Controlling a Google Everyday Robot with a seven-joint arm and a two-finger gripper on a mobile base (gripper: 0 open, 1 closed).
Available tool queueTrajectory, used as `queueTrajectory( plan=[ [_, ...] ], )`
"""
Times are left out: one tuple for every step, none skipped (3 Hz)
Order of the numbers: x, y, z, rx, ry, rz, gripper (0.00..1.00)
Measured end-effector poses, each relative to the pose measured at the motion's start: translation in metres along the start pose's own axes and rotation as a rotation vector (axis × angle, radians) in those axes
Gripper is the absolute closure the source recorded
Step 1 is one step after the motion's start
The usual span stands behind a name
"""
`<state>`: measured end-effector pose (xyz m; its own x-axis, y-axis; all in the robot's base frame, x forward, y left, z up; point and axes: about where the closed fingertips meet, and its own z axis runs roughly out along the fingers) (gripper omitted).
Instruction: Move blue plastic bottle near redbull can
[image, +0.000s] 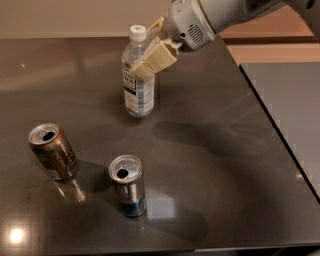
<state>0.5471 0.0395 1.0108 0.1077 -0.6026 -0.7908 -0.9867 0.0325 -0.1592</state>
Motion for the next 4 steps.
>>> queueTrajectory(
  plan=[
    [0.000,0.038,-0.012,-0.069,-0.012,-0.043,1.00],
    [0.005,0.071,-0.017,-0.137,-0.001,-0.100,1.00],
    [0.013,0.098,-0.020,-0.196,0.006,-0.145,1.00],
    [0.021,0.117,-0.019,-0.241,0.007,-0.169,1.00]
  ],
)
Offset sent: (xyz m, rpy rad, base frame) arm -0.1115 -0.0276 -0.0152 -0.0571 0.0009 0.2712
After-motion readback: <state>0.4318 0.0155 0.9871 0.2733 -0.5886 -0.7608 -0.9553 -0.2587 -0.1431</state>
